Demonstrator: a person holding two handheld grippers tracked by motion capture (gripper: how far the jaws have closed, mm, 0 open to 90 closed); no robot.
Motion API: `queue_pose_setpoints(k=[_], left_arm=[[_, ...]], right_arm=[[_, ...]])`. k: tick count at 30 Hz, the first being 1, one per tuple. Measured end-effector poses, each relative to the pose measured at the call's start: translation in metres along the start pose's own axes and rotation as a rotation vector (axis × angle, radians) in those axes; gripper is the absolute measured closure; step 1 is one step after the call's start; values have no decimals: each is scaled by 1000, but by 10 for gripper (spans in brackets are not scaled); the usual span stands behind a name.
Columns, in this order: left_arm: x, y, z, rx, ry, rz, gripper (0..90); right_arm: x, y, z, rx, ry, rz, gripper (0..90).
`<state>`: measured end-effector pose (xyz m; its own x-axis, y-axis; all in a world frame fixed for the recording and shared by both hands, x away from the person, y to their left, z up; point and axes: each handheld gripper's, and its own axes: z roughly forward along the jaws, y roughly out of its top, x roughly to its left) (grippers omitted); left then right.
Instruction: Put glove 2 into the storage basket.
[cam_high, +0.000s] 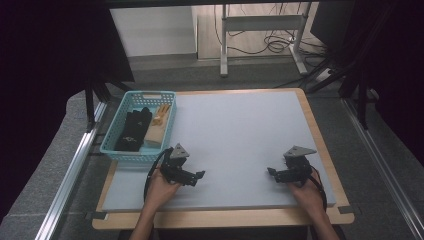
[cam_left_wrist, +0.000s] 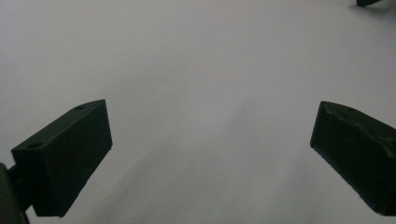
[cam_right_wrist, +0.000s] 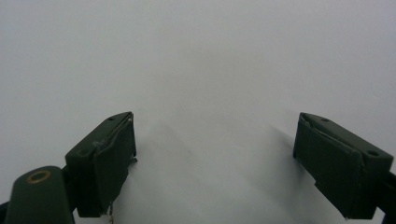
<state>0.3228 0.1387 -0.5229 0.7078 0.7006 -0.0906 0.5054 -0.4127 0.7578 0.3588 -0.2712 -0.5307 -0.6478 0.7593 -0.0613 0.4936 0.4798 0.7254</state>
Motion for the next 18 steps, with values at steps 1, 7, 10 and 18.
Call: queue_pose_setpoints(k=[1,7,10,18], left_arm=[[0,-3,1,4,-2,-2,0],[0,-15,7,49,17,10,0],[-2,-19,11,69,28,14,0],[-6,-20,17,103,55,23,0]], right_arm=[[0,0,0,0,0,0,129],[0,0,0,0,0,0,129],[0,0,0,0,0,-1,129],[0,0,0,0,0,-1,129]])
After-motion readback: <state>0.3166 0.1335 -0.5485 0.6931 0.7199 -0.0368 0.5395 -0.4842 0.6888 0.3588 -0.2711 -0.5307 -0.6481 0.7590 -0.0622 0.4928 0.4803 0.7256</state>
